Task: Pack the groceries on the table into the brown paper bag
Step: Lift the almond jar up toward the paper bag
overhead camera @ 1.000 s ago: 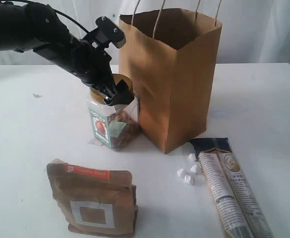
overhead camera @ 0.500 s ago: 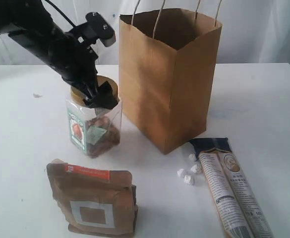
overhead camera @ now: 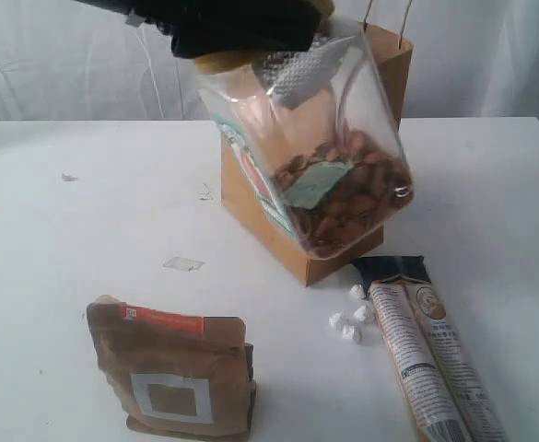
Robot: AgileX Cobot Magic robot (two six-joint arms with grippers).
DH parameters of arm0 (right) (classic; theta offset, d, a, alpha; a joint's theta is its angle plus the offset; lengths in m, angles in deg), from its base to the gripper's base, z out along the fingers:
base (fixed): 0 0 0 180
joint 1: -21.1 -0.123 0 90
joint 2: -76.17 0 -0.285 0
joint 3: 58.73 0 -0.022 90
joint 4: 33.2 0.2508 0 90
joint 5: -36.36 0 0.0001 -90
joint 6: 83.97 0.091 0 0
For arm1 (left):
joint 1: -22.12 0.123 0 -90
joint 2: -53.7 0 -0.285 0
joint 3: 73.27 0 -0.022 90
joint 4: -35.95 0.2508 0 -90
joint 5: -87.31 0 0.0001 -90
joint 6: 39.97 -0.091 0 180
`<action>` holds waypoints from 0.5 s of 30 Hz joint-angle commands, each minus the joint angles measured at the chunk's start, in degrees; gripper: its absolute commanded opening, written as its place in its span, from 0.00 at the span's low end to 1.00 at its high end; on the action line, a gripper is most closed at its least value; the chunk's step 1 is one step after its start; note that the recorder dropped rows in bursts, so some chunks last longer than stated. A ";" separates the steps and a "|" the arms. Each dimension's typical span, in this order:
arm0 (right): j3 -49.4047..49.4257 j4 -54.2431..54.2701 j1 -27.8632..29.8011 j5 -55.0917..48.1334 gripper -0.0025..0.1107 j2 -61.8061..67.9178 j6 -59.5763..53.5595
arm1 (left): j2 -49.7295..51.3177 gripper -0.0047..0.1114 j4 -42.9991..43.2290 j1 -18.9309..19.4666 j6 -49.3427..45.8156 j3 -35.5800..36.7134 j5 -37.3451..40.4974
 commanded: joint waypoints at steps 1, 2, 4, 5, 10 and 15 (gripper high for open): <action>0.11 -0.10 0.34 0.24 0.02 -0.22 0.18 | -0.98 0.04 -10.55 -1.96 -5.98 -0.15 2.57; 0.11 -0.10 0.34 0.24 0.02 -0.22 0.18 | -0.98 0.04 -11.23 -2.62 -7.51 -0.15 2.57; 0.11 -0.10 0.34 0.24 0.02 -0.22 0.18 | -0.98 0.04 -11.08 -3.74 -11.63 -0.15 2.69; 0.11 -0.10 0.34 0.24 0.02 -0.22 0.18 | -0.98 0.04 -10.65 -4.28 -14.34 -0.15 2.69; 0.11 -0.10 0.34 0.24 0.02 -0.22 0.18 | -0.98 0.04 -12.08 -6.49 -20.96 -0.15 1.31; 0.11 -0.10 0.34 0.24 0.02 -0.22 0.18 | -0.98 0.04 -16.70 -8.83 -27.92 -0.15 -6.39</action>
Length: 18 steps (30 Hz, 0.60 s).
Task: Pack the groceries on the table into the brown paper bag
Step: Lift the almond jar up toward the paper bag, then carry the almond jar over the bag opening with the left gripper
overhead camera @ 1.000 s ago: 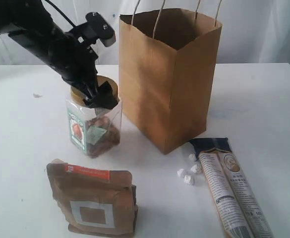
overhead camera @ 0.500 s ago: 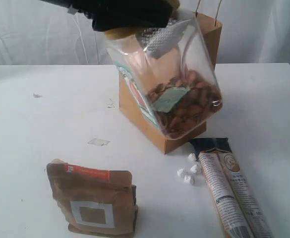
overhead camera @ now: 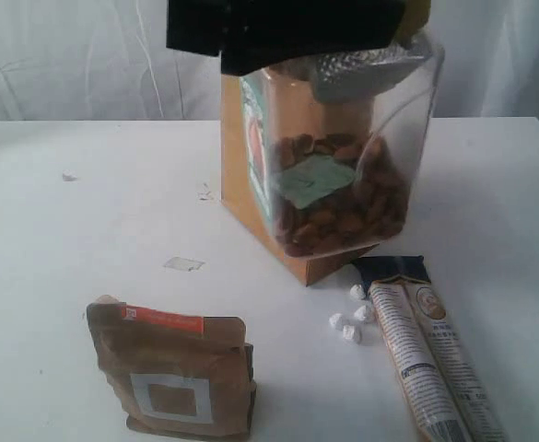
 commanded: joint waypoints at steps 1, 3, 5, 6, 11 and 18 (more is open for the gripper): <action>0.11 -0.10 0.34 0.24 0.02 -0.22 0.18 | -0.98 0.04 -6.46 -2.16 -7.61 -0.15 -7.53; 0.11 -0.10 0.34 0.24 0.02 -0.22 0.18 | -0.77 0.04 -8.24 -2.64 -10.47 -0.15 -11.59; 0.11 -0.10 0.34 0.24 0.02 -0.22 0.18 | -0.29 0.04 -11.89 -2.74 -14.64 -0.15 -13.56; 0.11 -0.10 0.34 0.24 0.02 -0.22 0.18 | 0.00 0.04 -14.17 -2.74 -17.85 -0.15 -13.63; 0.11 -0.10 0.34 0.24 0.02 -0.22 0.18 | 2.95 0.04 -25.12 -2.77 -35.98 -0.15 -12.54; 0.11 -0.10 0.34 0.24 0.02 -0.22 0.18 | 7.49 0.04 -26.88 -2.77 -39.22 -4.67 -9.50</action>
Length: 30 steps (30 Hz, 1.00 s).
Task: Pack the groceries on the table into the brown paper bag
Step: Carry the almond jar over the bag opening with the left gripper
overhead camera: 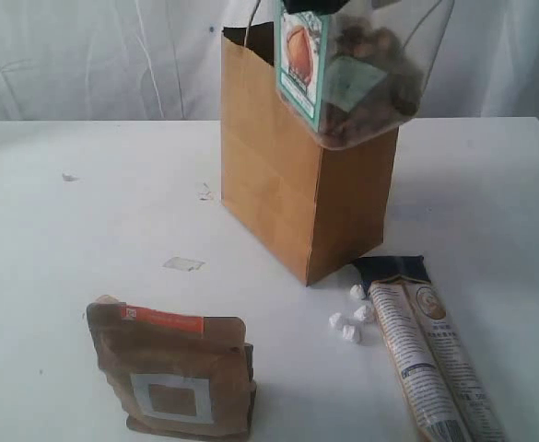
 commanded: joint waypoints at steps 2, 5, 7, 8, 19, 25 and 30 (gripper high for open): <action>0.11 -0.10 0.34 0.24 0.02 -0.22 0.18 | 2.38 0.04 -3.62 -0.33 -9.09 -5.31 4.10; 0.11 -0.10 0.34 0.24 0.02 -0.22 0.18 | 3.80 0.04 -3.62 -0.33 -9.09 -7.78 3.92; 0.11 -0.10 0.34 0.24 0.02 -0.22 0.18 | 4.67 0.04 -3.62 -0.79 -9.09 -9.37 3.57; 0.11 -0.10 0.34 0.24 0.02 -0.22 0.18 | 5.18 0.04 -3.62 -1.27 -9.09 -9.88 3.12; 0.11 -0.10 0.34 0.24 0.02 -0.22 0.18 | 10.58 0.04 14.51 -9.81 -9.09 -19.29 -18.38; 0.11 -0.10 0.34 0.24 0.02 -0.22 0.18 | 14.06 0.04 16.30 -9.94 -9.09 -21.33 -27.66; 0.11 -0.10 0.34 0.24 0.02 -0.22 0.18 | 15.28 0.04 19.12 -9.94 -9.09 -21.83 -29.89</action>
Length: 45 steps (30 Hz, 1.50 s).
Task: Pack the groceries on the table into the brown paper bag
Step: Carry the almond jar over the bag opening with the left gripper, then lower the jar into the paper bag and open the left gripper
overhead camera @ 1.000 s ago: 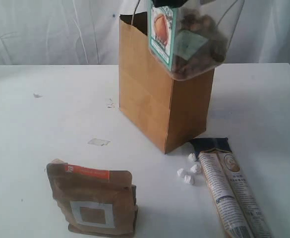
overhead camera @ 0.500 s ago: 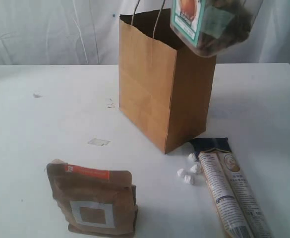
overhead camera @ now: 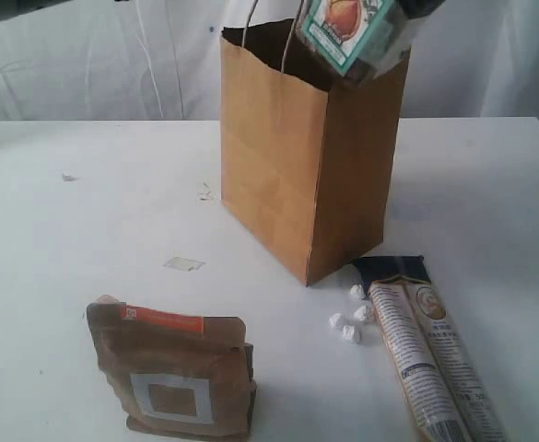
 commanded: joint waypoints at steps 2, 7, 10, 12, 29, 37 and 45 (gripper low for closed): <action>0.11 -0.10 0.34 0.24 0.02 -0.22 0.18 | -0.04 0.04 1.41 -0.34 -9.09 -1.36 -1.09; 0.11 -0.10 0.34 0.24 0.02 -0.22 0.18 | -0.04 0.04 3.81 -0.34 -9.09 -3.16 -4.00; 0.11 -0.10 0.34 0.24 0.02 -0.22 0.18 | -0.04 0.04 3.81 -0.34 -9.09 -3.46 -5.06; 0.11 -0.10 0.34 0.24 0.02 -0.22 0.18 | -0.04 0.04 3.51 -0.34 -8.95 -3.46 -4.94; 0.11 -0.10 0.34 0.24 0.02 -0.22 0.18 | -0.04 0.04 3.26 -0.34 3.14 -2.21 -5.33; 0.11 -0.10 0.34 0.24 0.02 -0.22 0.18 | -0.04 0.04 3.26 -0.21 4.59 2.47 -7.41; 0.11 -0.10 0.34 0.24 0.02 -0.22 0.18 | -0.04 0.04 3.26 -0.21 4.59 3.16 -11.16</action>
